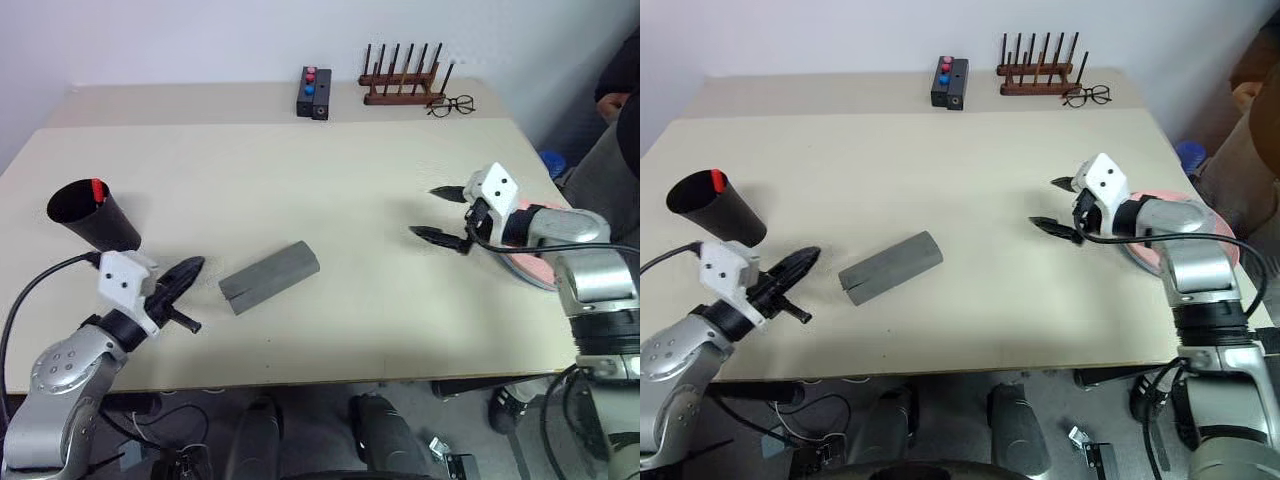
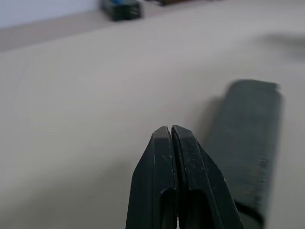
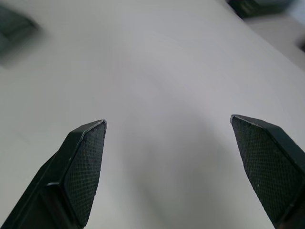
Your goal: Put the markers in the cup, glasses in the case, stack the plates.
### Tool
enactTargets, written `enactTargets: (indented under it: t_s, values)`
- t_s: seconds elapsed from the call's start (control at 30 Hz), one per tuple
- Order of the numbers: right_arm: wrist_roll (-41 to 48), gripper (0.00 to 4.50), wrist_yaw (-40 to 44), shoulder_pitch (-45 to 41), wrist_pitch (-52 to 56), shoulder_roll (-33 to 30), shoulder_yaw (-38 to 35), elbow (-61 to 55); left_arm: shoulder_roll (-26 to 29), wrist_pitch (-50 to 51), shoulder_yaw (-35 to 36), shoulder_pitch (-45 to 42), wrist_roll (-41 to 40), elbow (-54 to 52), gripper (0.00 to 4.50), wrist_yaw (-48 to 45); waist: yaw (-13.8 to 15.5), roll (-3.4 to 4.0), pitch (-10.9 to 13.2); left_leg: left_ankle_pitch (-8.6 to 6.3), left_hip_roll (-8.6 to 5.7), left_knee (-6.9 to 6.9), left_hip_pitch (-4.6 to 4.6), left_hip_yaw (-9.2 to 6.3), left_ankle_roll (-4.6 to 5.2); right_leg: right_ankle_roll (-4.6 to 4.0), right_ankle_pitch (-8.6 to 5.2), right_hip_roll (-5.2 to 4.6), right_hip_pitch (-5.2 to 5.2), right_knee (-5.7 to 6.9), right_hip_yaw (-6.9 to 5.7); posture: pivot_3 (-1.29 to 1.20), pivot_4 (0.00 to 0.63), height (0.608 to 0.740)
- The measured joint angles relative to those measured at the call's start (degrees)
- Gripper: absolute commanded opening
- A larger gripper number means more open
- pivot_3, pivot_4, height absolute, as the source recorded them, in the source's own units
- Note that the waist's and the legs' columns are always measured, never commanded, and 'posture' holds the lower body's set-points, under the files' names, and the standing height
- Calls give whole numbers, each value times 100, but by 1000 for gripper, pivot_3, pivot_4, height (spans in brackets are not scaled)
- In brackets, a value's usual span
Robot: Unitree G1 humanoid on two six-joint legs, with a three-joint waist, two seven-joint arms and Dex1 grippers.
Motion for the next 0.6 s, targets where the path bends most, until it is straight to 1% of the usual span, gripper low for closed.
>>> enactTargets:
  t_s: [0.13,0.23,0.33,0.6]
  values:
    - [247,4246,97,98,69,39,-182,131,-59,-211,595,441,-5,138,0,63,-43,-1,0,0,1,-3,3,0,1,-1,0,1,-1,0,0,0,150,740]
    - [250,4246,155,92,-30,40,-192,531,-70,-291,1035,644,-119,261,0,11,-53,-2,-1,0,1,-3,5,0,0,-2,0,1,-2,0,0,0,150,740]
    - [208,4246,176,43,-214,104,-181,831,-69,-307,1083,624,-129,267,0,22,-41,-2,-1,-1,0,-1,3,1,0,-2,0,0,-1,0,0,0,150,740]
    - [91,4246,159,13,-458,203,-161,1089,-72,-275,967,342,-117,252,0,227,-51,-2,-1,-1,1,-4,4,0,0,-2,0,2,-2,0,0,0,150,740]
